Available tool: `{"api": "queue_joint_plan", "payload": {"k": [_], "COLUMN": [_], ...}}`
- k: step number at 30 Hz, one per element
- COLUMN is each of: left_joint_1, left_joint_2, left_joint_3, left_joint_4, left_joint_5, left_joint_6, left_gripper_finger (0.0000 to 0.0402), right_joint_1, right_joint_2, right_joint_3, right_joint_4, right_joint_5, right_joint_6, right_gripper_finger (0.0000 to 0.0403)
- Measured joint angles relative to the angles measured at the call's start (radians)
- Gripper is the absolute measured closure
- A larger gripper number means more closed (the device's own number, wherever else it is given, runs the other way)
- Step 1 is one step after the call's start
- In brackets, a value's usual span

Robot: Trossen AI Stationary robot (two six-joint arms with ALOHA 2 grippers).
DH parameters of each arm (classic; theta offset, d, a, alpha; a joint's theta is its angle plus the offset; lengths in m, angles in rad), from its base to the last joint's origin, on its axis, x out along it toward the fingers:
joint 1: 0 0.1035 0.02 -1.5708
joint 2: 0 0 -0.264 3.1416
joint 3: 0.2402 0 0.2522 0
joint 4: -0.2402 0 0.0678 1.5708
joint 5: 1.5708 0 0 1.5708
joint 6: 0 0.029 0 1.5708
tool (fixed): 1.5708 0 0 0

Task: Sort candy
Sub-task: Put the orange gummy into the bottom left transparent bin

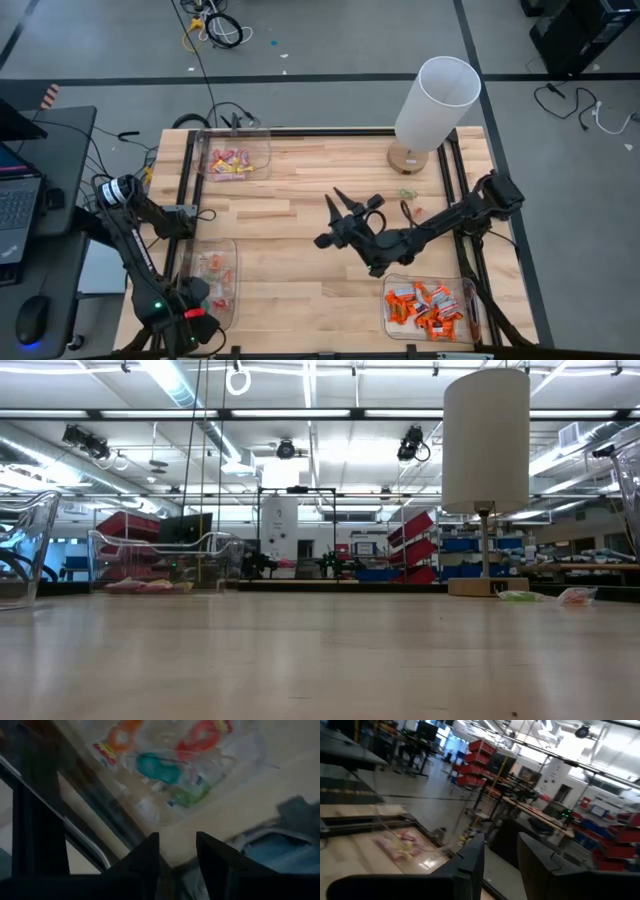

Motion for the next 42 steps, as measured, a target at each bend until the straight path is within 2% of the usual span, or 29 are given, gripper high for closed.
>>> {"api": "queue_joint_plan", "payload": {"k": [4,6,9,15,18,22,25,29,31,35,39,42], "left_joint_1": [0.0,0.0,0.0,0.014,0.022,0.031,0.038,0.045,0.048,0.049,0.049,0.049], "left_joint_2": [0.0,0.0,0.0,-0.001,-0.002,-0.002,-0.002,-0.001,-0.001,-0.001,-0.001,-0.001], "left_joint_3": [0.042,0.062,0.094,0.167,0.192,0.204,0.204,0.204,0.204,0.204,0.204,0.204], "left_joint_4": [-0.02,-0.044,-0.054,-0.078,-0.092,-0.105,-0.11,-0.108,-0.108,-0.107,-0.107,-0.106], "left_joint_5": [-0.021,-0.074,-0.233,-0.61,-0.8,-1.022,-1.116,-1.159,-1.184,-1.24,-1.281,-1.298], "left_joint_6": [0.034,0.052,0.115,0.292,0.395,0.533,0.583,0.63,0.643,0.684,0.696,0.71], "left_gripper_finger": [0.0269,0.0269,0.0269,0.0269,0.027,0.027,0.027,0.027,0.027,0.027,0.027,0.027], "right_joint_1": [0.005,0.005,0.006,0.022,0.015,0.002,-0.011,-0.024,-0.029,-0.036,-0.025,-0.007], "right_joint_2": [-0.033,-0.049,-0.074,-0.128,-0.146,-0.193,-0.278,-0.46,-0.573,-0.791,-0.943,-1.01], "right_joint_3": [0.0,0.0,0.0,-0.004,-0.009,-0.039,-0.087,-0.2,-0.278,-0.453,-0.583,-0.63], "right_joint_4": [0.0,-0.001,0.0,-0.009,-0.012,-0.015,-0.017,-0.014,-0.015,-0.032,-0.186,-0.335], "right_joint_5": [0.061,0.104,0.174,0.177,0.144,0.058,0.03,-0.016,-0.058,-0.17,-0.188,-0.224], "right_joint_6": [-0.097,-0.148,-0.231,-0.268,-0.295,-0.408,-0.45,-0.457,-0.422,-0.21,0.035,0.207], "right_gripper_finger": [0.03,0.03,0.03,0.03,0.03,0.0301,0.0306,0.0315,0.0319,0.0327,0.0334,0.0338]}}
